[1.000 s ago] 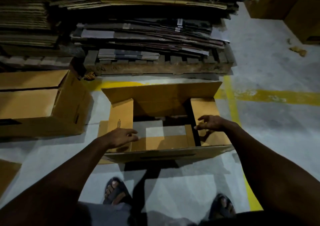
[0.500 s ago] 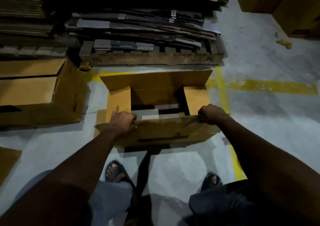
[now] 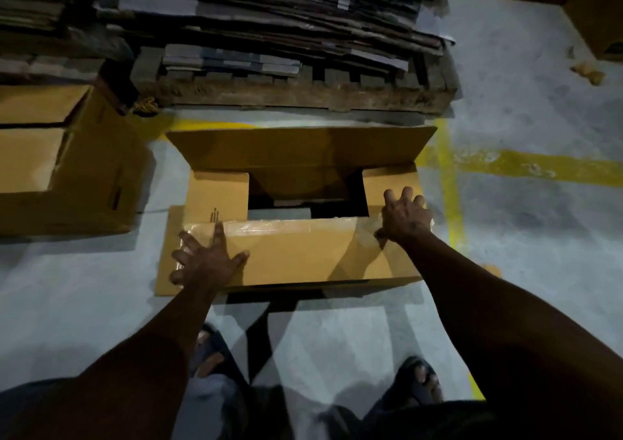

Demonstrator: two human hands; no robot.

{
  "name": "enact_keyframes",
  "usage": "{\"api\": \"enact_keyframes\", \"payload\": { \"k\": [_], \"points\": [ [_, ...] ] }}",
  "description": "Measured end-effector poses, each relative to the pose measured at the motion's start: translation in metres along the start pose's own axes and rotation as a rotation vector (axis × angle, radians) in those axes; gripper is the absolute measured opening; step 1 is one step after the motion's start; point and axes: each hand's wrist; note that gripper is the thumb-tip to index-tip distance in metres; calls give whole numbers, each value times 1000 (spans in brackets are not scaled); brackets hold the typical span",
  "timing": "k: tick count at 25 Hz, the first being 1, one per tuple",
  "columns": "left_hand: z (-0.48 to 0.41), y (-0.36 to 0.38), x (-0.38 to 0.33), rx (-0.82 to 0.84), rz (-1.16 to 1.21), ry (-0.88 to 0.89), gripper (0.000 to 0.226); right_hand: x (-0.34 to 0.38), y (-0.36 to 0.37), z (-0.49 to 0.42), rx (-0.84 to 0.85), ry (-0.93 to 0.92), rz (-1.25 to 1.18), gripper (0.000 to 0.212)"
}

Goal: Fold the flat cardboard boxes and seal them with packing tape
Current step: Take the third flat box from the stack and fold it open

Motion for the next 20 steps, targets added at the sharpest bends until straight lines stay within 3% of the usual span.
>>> {"api": "enact_keyframes", "payload": {
  "k": [6, 10, 12, 15, 18, 20],
  "points": [
    [0, -12, -20, 22, -37, -26, 101, 14, 1, -23, -185, -134, 58, 77],
    [24, 4, -26, 7, -113, 238, 125, 28, -19, -48, -518, -201, 22, 79],
    [34, 15, -23, 3, -238, 362, 133, 36, -37, -67, -534, -210, -14, 89],
    [36, 28, -19, -50, -313, 372, 126, 42, -48, -84, -498, -221, 36, 98],
    [35, 35, -19, -130, -318, 358, 113, 30, -55, -88, -504, -219, 78, 98],
    [35, 39, -19, -150, -310, 366, 113, 23, -62, -88, -523, -197, 58, 86]
  ]
}}
Point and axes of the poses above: each hand's wrist, its own z-axis away from the middle knuckle, its own y-axis out of the palm, x = y × z, and after that the axes turned 12 degrees about -y, right-handed
